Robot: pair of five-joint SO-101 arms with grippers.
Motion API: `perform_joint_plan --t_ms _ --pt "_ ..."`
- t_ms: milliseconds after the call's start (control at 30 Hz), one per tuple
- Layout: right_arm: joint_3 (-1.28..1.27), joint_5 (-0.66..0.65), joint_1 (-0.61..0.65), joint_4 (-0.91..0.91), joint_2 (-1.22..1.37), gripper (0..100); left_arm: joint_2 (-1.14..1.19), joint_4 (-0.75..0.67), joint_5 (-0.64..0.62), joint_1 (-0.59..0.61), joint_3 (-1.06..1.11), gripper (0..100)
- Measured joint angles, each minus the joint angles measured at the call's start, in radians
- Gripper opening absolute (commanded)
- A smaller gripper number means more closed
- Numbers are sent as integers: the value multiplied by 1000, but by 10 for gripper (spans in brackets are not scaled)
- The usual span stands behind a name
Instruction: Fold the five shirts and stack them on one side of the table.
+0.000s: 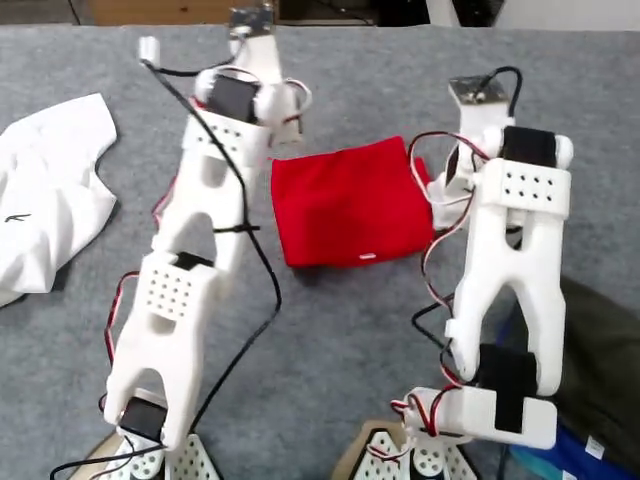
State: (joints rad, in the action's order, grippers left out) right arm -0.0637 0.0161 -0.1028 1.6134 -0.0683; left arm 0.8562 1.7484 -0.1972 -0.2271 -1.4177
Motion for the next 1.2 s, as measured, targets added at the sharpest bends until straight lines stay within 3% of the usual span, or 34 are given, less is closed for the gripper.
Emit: perform_joint_plan --t_ms 67,233,533,833,1033,1200 --pt "-51 104 21 -38 0 45 2 0 14 49 12 19" --pt "-204 304 60 -195 0 252 -8 0 46 163 58 19" --pt "-276 376 117 -433 0 215 -167 0 74 206 247 19" --pt "-272 477 126 -572 256 283 -195 0 74 206 262 19" --pt "-175 479 127 -588 423 271 -195 0 74 206 262 19" --pt "-132 479 130 -586 465 55 -195 0 75 206 262 19"
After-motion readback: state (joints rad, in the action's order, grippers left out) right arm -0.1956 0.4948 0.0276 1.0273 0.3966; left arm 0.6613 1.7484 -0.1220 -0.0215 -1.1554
